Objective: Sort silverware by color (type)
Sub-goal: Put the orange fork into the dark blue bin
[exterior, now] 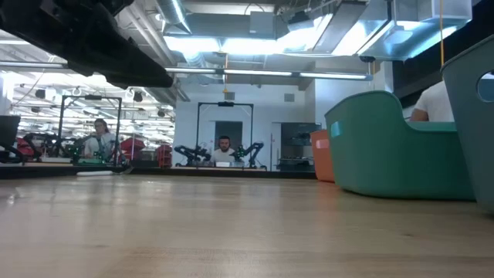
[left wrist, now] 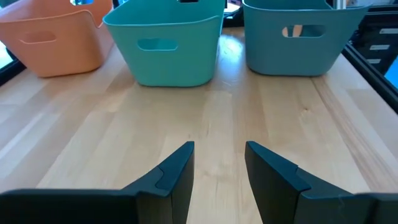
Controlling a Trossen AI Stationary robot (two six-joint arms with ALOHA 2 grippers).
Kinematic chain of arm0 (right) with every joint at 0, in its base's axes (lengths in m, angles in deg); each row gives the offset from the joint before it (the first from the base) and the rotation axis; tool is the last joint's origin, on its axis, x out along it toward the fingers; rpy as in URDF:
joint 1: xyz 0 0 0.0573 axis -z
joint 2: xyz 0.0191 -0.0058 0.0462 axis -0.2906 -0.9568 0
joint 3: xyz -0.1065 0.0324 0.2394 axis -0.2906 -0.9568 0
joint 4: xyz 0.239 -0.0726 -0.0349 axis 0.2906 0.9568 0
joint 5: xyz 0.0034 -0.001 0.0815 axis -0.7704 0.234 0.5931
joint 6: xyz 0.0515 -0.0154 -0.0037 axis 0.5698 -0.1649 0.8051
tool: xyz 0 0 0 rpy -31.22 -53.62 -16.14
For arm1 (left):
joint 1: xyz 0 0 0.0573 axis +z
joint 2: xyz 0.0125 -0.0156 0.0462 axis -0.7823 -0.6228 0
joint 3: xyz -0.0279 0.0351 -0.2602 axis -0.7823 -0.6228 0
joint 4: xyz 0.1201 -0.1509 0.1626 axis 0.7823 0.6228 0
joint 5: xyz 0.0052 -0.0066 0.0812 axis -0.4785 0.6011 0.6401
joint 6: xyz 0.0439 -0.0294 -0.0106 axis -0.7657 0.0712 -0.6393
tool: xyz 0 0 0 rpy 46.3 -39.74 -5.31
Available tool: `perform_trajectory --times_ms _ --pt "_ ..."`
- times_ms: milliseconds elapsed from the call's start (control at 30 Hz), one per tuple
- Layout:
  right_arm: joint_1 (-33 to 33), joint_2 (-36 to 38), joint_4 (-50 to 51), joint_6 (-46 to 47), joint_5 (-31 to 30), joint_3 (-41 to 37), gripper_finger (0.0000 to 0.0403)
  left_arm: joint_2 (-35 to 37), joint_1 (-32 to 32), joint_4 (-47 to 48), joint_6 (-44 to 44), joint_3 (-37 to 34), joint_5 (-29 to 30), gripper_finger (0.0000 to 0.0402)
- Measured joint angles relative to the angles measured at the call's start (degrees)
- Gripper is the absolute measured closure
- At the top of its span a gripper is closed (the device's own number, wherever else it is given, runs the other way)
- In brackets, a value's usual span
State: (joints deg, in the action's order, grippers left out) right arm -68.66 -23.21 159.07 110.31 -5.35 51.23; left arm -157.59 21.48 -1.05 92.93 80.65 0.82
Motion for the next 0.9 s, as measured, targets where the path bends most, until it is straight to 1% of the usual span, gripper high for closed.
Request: perform_trajectory --times_ms 433,533,767,900 --pt "0.0 0.0 -0.6 -0.4 -0.5 -0.8 0.0345 0.0 0.0 0.0 0.1 0.0 -0.6 0.0263" --pt "0.0 0.0 -2.0 -0.5 0.0 -3.4 0.0345 0.0 0.0 0.0 0.1 0.0 -0.9 0.0263" --pt "0.1 0.0 -3.6 -0.5 4.6 -11.3 0.0345 0.0 0.0 0.0 0.1 0.0 -1.0 0.0263" --pt "0.1 0.1 -4.3 -0.4 4.9 -13.8 0.0345 0.0 0.0 0.0 0.1 0.0 -1.0 0.0263"
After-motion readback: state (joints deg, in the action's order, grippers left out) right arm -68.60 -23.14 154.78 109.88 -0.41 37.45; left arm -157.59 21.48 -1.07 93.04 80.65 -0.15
